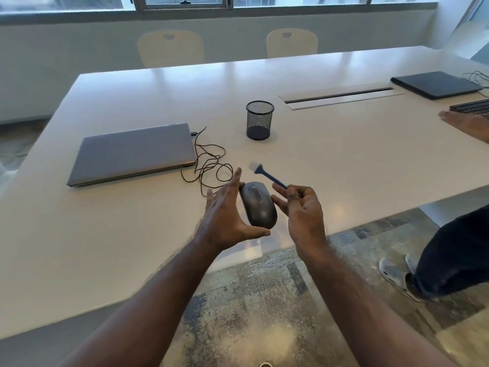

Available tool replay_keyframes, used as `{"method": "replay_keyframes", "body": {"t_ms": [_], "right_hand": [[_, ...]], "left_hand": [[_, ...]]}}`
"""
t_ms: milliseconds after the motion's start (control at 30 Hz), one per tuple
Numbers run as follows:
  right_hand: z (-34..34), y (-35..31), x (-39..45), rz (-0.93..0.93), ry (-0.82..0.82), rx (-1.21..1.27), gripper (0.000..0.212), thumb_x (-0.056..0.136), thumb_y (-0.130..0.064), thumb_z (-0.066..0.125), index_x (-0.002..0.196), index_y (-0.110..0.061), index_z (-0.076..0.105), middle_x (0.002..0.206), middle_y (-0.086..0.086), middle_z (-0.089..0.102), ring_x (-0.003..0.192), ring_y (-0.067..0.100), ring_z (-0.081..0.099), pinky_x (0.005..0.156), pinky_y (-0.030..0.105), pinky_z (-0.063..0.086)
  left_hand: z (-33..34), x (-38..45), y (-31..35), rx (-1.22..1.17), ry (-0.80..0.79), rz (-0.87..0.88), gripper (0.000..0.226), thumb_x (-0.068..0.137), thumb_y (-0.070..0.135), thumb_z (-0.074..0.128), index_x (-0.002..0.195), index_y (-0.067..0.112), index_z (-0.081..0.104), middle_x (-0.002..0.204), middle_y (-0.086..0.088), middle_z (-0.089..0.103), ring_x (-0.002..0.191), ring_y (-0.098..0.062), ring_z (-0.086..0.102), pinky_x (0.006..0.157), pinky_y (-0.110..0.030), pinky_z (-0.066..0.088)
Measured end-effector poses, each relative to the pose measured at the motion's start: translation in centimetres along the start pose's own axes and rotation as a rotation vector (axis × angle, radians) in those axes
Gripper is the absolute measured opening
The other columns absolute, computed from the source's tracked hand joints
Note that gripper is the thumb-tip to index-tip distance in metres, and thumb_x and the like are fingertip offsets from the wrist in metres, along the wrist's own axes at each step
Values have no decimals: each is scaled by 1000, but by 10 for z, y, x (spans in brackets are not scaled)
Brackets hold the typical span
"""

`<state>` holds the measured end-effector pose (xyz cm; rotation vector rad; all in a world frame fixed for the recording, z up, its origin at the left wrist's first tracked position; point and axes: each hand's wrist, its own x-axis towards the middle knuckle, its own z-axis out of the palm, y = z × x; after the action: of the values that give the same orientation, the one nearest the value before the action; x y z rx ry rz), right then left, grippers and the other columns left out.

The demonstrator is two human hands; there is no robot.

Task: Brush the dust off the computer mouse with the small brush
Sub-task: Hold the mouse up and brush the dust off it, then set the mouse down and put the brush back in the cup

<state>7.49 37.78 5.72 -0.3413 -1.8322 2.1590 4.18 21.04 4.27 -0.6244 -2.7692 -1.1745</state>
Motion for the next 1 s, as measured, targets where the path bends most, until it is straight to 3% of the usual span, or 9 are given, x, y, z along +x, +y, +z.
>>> {"method": "replay_keyframes", "body": {"t_ms": [133,333,567,1000], "right_hand": [[2,3,10,8,-1,-32,9,104,-16,42,102,-14,50,109,0,72,91,14,74,83,27,56],[3,10,19,29,-14,-116,10,104,-19,43,106,-13,51,109,-3,72,88,7,73,70,13,52],[4,18,27,67,-11,-120,9,104,-17,43,106,-12,51,111,1,71,86,5,73,67,11,50],[7,28,39,90,-15,-152,13,104,-16,44,110,-8,51,111,3,70,89,7,72,69,13,52]], "left_hand": [[3,6,-5,0,-9,-28,148,49,71,82,160,23,-3,156,-5,40,147,-22,28,120,-60,10],[10,15,-12,25,-44,-78,150,53,61,90,158,24,-10,158,-4,37,149,-22,23,120,-49,-4],[17,21,-21,52,-59,-125,151,52,60,90,159,23,-12,156,-5,39,148,-21,25,119,-53,-7],[21,32,-31,81,-112,-163,153,53,62,88,156,24,-18,160,-6,32,151,-23,19,113,-45,-19]]}}
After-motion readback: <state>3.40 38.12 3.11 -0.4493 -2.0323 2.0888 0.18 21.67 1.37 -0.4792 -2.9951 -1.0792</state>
